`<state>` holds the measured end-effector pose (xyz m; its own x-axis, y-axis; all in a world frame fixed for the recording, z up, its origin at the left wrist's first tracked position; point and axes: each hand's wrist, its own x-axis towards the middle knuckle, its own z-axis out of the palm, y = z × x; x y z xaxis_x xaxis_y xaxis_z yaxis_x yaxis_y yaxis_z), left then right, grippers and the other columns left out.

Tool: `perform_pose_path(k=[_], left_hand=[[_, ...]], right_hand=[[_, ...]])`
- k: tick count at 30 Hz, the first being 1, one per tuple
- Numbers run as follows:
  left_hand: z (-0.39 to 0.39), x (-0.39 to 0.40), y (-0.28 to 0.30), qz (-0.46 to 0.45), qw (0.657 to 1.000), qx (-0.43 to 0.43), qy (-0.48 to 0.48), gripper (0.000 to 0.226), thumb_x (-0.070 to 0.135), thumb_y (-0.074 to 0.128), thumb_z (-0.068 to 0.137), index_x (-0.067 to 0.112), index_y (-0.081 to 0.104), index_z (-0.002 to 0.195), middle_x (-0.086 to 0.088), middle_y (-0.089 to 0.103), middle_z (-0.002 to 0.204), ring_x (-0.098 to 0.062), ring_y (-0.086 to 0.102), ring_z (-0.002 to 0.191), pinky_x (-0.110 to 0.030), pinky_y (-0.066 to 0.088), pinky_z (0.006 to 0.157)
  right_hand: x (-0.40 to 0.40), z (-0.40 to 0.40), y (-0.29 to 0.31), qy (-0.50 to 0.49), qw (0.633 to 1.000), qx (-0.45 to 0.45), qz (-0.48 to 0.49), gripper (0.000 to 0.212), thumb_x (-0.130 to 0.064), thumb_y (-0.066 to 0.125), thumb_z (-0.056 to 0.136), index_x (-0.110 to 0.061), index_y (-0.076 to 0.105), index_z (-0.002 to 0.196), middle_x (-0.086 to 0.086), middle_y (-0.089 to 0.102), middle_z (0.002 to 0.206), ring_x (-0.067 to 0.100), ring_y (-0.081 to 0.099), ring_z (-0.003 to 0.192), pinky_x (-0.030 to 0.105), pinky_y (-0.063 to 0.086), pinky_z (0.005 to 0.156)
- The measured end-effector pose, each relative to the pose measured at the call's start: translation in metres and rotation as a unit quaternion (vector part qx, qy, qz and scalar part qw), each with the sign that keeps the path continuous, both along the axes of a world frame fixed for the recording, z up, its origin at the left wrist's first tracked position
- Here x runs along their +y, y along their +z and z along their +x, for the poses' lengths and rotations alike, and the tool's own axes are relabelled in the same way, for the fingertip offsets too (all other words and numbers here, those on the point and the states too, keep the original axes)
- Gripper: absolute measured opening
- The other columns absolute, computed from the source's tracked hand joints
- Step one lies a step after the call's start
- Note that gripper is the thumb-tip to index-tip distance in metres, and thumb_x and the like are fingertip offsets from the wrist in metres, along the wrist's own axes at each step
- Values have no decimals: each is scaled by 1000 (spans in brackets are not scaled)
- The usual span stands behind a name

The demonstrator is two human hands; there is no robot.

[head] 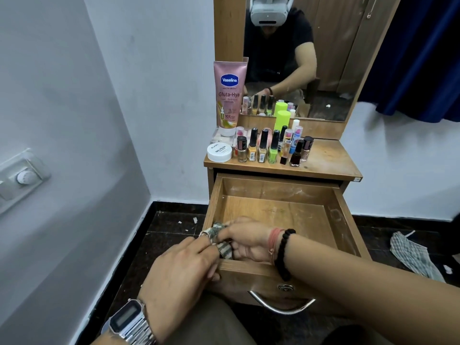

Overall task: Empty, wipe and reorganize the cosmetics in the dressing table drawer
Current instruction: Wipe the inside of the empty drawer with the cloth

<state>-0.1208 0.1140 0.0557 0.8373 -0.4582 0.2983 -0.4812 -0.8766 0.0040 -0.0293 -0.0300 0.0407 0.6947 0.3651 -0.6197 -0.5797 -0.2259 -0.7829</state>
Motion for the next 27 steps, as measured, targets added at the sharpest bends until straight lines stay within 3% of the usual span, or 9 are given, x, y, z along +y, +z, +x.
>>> perform_pose_path(k=[5, 8, 10, 12, 15, 19, 22, 24, 27], left_hand=[[2, 1, 0, -14, 1000, 8, -6, 47, 35, 81, 59, 26, 34, 61, 13, 47, 68, -8, 52, 62, -19, 34, 46], [2, 1, 0, -19, 1000, 7, -8, 49, 36, 79, 61, 27, 31, 62, 13, 46, 69, -7, 51, 63, -19, 36, 46], [3, 2, 0, -19, 1000, 10, -11, 50, 38, 79, 61, 28, 30, 62, 13, 45, 69, -6, 51, 63, -20, 36, 46], [2, 1, 0, -11, 1000, 4, -9, 53, 40, 80, 58, 28, 28, 62, 13, 44, 68, -5, 50, 62, -16, 28, 47], [0, -1, -1, -5, 1000, -2, -1, 56, 40, 81, 53, 29, 27, 61, 14, 44, 66, -4, 49, 60, -13, 19, 50], [0, 1, -2, -2, 1000, -6, -1, 52, 39, 84, 53, 27, 33, 58, 13, 45, 67, -6, 50, 59, -14, 20, 51], [0, -1, -2, -8, 1000, -10, -5, 56, 37, 85, 54, 28, 30, 60, 13, 46, 67, -7, 51, 59, -16, 24, 48], [-1, -1, 0, -6, 1000, -13, 1, 57, 37, 85, 53, 28, 29, 60, 14, 47, 67, -6, 51, 58, -14, 21, 48], [-2, -1, 2, 1, 1000, -13, 6, 51, 37, 84, 54, 27, 35, 57, 14, 47, 67, -5, 50, 58, -13, 19, 50]], right_hand=[[7, 32, 3, -113, 991, -72, -6, 56, 11, 48, 91, -10, 39, 142, 17, 60, 113, 23, 63, 85, 37, 56, 79], [12, 39, -1, -133, 985, -102, -26, 68, 7, 50, 91, -20, 30, 150, 17, 52, 130, 20, 60, 81, 30, 53, 67], [9, 29, -4, -88, 987, -114, -76, 69, 5, 52, 89, -22, 32, 149, 10, 56, 118, 13, 62, 73, 23, 54, 56], [-5, 17, -6, -11, 990, -102, -101, 64, 7, 50, 88, -21, 41, 145, 7, 60, 103, 5, 61, 55, 17, 48, 42], [-28, 9, 1, 100, 984, -83, -120, 43, 2, 42, 96, -18, 56, 131, 7, 67, 91, 5, 63, 48, 15, 46, 38], [-29, 19, 2, 98, 981, -102, -130, 32, -8, 39, 101, -9, 59, 126, 11, 68, 99, 17, 63, 70, 22, 50, 59], [-32, 13, -2, 221, 968, -76, -91, 27, -21, 49, 97, -3, 57, 115, 4, 60, 88, 14, 55, 72, 19, 48, 62], [-37, 8, -2, 295, 937, -128, -133, 22, -22, 53, 94, -7, 60, 107, 2, 59, 90, 11, 54, 74, 20, 46, 68], [-47, 15, 9, 293, 927, -180, -149, 15, -14, 55, 92, -14, 65, 103, -5, 63, 82, 1, 56, 61, 12, 46, 55]])
